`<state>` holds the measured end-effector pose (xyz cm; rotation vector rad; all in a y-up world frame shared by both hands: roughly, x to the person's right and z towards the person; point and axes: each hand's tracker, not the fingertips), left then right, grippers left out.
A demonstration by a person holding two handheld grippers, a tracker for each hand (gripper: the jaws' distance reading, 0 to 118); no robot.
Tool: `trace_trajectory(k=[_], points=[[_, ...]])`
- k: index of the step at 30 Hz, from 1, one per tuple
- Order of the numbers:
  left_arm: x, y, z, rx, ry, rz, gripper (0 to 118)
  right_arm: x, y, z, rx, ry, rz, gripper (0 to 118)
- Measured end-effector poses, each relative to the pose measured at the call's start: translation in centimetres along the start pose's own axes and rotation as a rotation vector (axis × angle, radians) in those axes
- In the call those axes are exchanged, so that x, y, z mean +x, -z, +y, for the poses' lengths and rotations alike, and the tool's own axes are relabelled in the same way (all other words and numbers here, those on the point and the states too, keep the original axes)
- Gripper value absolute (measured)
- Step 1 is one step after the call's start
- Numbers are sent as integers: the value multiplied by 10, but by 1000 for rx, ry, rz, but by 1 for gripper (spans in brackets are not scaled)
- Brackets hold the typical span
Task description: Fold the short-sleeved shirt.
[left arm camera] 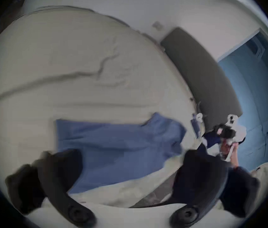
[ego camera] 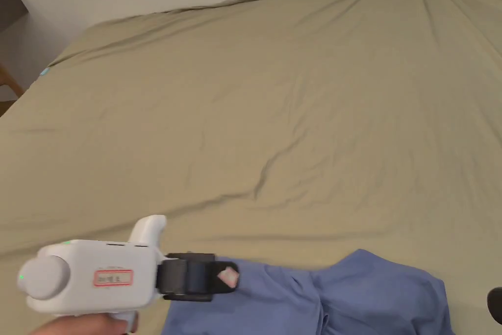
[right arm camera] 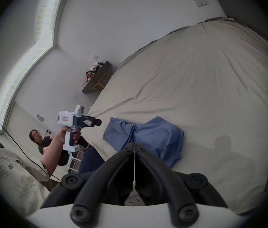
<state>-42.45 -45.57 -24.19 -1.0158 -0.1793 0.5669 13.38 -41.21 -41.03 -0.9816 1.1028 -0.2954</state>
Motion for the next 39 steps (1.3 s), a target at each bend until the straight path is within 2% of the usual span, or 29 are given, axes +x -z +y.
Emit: trace_trajectory(k=[1,5,8,11,12,13,14,15,16,17,19,20,24,26,29,32,36,39], points=[[-15,-5,-4,87,-47,8,118,-3,-1,1,10,-7,2,3],[-39,4,-6,-29,-134,132,118,-14,-2,6,19,-31,15,3],[-64,27,-4,-64,-164,67,118,-22,0,8,3,-63,11,3],[-85,53,-7,-111,-189,155,118,-29,0,10,-9,-93,-17,3],[-78,55,-8,-108,-212,71,118,-31,0,10,-10,-98,-19,3],[-73,52,-3,-71,-174,49,117,-33,-1,10,-10,-101,-24,3],[-70,51,0,-68,-165,39,95,-34,-1,10,-10,-104,-27,3],[-61,48,-4,-59,-173,14,60,-36,0,10,-12,-109,-31,3],[-57,49,-4,-53,-179,-20,37,-37,0,10,-14,-117,-39,3],[-52,54,-4,-68,-174,3,31,-39,1,10,-19,-129,-57,3],[-46,61,-4,-94,-100,78,28,-43,4,12,-37,-171,-135,3],[-51,57,0,-48,-32,203,27,-47,5,12,-40,-193,-189,3],[-44,40,-3,26,-169,137,17,-66,6,14,-33,-283,-460,3],[-36,25,-6,98,-191,85,16,-73,7,11,-27,-312,-528,3],[-30,1,-14,229,-300,26,13,-76,7,8,-10,-304,-508,3],[-9,-11,-25,317,-349,-65,12,-74,8,10,3,-252,-465,3],[-6,-28,-27,280,-290,35,12,-76,9,14,5,-276,-492,3],[-18,-51,-26,295,-309,128,11,-76,5,16,23,-282,-505,3]])
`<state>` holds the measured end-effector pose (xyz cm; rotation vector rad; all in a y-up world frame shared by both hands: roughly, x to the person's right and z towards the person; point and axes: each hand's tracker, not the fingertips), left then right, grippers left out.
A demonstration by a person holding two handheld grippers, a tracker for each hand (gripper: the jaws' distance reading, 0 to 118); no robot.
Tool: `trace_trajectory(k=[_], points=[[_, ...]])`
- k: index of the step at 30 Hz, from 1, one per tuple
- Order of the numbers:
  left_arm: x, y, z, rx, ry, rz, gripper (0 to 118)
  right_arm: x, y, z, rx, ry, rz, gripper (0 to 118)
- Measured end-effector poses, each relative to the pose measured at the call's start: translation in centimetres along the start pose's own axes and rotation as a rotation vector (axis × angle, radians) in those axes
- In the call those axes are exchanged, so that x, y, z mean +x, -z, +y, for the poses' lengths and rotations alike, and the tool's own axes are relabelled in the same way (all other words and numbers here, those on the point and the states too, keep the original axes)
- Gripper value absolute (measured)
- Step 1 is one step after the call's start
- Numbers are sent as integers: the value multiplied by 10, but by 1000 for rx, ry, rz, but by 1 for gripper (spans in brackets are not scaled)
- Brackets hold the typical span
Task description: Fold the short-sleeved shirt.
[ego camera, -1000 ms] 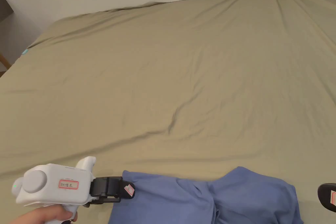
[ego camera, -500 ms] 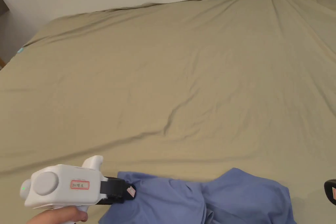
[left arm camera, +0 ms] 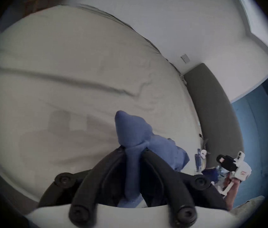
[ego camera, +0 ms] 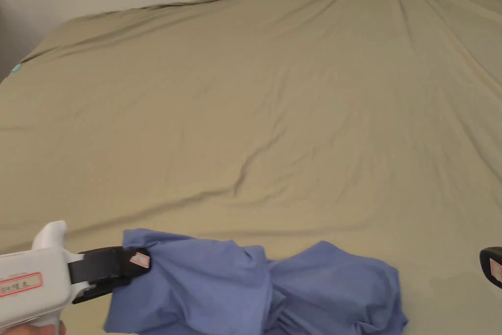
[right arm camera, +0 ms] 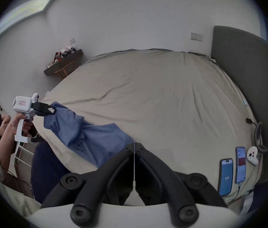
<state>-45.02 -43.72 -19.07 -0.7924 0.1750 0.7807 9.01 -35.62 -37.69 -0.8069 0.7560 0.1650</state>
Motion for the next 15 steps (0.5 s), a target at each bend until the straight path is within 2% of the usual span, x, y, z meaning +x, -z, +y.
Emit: trace_trajectory(k=[4,6,7,10,15], points=[[-16,-30,26,31,-1,188,11,0,1,-2,6,4,-41,3],[-2,-33,27,25,25,312,11,-2,5,-3,-3,-2,-54,3],[9,-32,23,15,22,328,11,-2,7,-4,-5,-6,-55,3],[50,-19,5,12,-16,247,11,-6,12,-5,-18,-11,-44,3],[135,46,-36,-22,96,264,11,-9,17,-7,-33,-15,-16,3]])
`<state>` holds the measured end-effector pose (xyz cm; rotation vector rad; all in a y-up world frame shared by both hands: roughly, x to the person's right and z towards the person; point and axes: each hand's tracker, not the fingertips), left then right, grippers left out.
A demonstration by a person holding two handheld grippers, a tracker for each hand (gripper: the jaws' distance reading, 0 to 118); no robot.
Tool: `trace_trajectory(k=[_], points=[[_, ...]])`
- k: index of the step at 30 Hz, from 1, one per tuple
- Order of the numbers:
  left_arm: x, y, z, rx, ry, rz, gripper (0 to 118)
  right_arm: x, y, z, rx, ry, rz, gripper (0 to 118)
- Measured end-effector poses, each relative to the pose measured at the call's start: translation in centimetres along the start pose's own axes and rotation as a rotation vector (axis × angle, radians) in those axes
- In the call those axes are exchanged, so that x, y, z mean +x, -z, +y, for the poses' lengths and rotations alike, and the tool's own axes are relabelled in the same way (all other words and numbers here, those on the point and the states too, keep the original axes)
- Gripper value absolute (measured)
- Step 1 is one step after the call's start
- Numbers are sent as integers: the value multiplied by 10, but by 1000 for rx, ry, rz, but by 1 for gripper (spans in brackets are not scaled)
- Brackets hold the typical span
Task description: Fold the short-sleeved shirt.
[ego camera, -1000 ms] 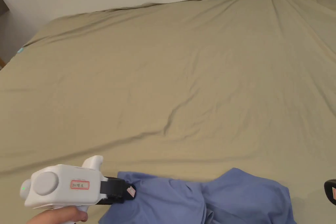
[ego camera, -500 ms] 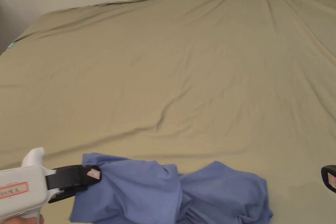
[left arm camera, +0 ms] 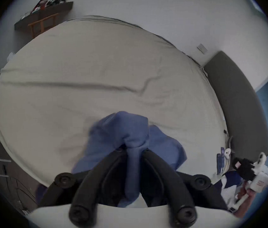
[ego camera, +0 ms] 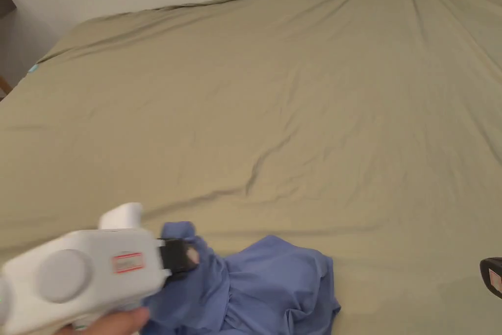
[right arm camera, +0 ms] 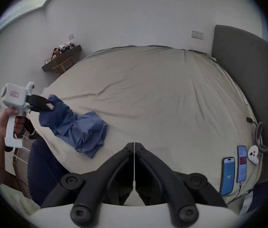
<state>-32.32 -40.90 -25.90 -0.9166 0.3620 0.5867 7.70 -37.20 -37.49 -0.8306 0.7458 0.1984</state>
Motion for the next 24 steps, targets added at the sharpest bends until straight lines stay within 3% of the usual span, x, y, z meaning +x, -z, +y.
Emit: trace_trajectory(k=[4,7,10,11,12,13,14,16,18,19,20,22,24], points=[[62,67,-18,-82,89,-22,11,0,1,-1,-8,7,16,3],[75,103,-32,-180,9,-121,11,3,1,-3,-20,-13,-4,3],[75,121,-41,-141,18,-48,15,14,6,-8,-38,-10,-10,3],[71,120,-41,-112,11,-68,39,16,8,-9,-45,-4,-8,3],[68,116,-40,-84,15,-131,75,15,9,-9,-51,0,-6,3],[64,105,-39,-60,5,-218,103,16,11,-10,-57,4,-3,3],[61,93,-37,-29,-13,-281,118,17,13,-11,-62,5,3,3],[50,62,-33,50,-12,-365,118,17,17,-14,-74,6,19,3],[32,36,-26,64,12,-307,118,18,21,-15,-84,7,31,3],[24,31,-25,84,20,-247,116,18,22,-15,-89,7,37,3],[17,29,-24,110,47,-161,90,16,24,-16,-92,6,43,3],[16,37,-25,127,147,-34,6,15,27,-15,-97,4,53,3],[25,58,-34,61,215,35,5,12,29,-14,-99,2,61,3]])
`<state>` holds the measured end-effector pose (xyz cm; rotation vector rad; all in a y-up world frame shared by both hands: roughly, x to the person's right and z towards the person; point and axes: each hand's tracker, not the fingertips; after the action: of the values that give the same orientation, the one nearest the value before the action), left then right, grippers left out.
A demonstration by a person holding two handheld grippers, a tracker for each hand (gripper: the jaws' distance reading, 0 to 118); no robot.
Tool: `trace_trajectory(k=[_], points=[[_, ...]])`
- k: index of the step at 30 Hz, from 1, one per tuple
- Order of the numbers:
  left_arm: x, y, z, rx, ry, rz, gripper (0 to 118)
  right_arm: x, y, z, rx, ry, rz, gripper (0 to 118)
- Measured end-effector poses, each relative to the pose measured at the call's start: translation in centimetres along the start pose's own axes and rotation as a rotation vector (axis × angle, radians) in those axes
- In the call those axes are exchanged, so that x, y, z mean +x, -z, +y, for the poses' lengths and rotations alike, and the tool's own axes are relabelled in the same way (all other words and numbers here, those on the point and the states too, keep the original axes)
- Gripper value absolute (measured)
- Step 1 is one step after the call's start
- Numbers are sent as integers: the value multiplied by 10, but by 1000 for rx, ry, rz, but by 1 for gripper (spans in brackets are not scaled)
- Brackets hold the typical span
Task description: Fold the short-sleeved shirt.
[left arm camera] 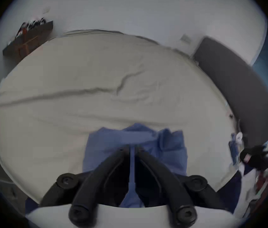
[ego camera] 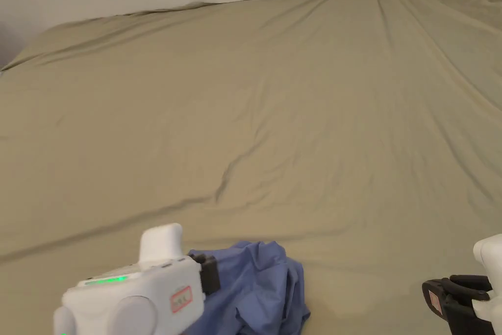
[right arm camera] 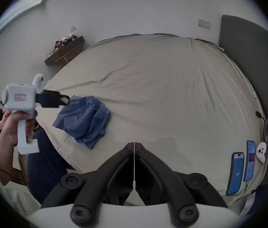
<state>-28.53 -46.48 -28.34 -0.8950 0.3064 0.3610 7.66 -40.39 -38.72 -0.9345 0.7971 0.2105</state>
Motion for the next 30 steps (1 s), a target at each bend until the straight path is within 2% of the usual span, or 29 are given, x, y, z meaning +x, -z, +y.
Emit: trace_trajectory(k=[3,4,7,8,10,11,16,19,22,25,27,30], points=[[34,29,-17,-66,40,-196,5,-4,-1,1,4,-8,11,3],[50,40,-23,-101,58,-206,5,-6,-1,1,4,-9,13,3],[95,72,-42,-135,228,-138,5,-7,-4,1,1,-14,15,3],[103,82,-45,-162,221,-120,5,-8,-6,1,0,-16,13,3],[117,80,-44,-79,184,-108,5,-8,-11,0,5,-21,7,3],[121,79,-41,-109,196,-137,5,-8,-14,0,10,-25,6,3],[113,44,-41,-200,98,-450,5,-2,-27,8,102,-34,55,3],[72,1,-31,-110,52,-463,5,2,-20,17,144,13,164,3],[7,-26,-15,-13,-16,-397,5,-2,17,26,104,79,409,3],[-40,-19,0,27,-85,-299,5,-9,78,29,33,210,650,3],[-53,0,9,13,-100,-330,5,-18,118,31,-38,287,683,3],[-57,26,13,-56,-173,-289,5,-30,164,29,-127,321,626,3]])
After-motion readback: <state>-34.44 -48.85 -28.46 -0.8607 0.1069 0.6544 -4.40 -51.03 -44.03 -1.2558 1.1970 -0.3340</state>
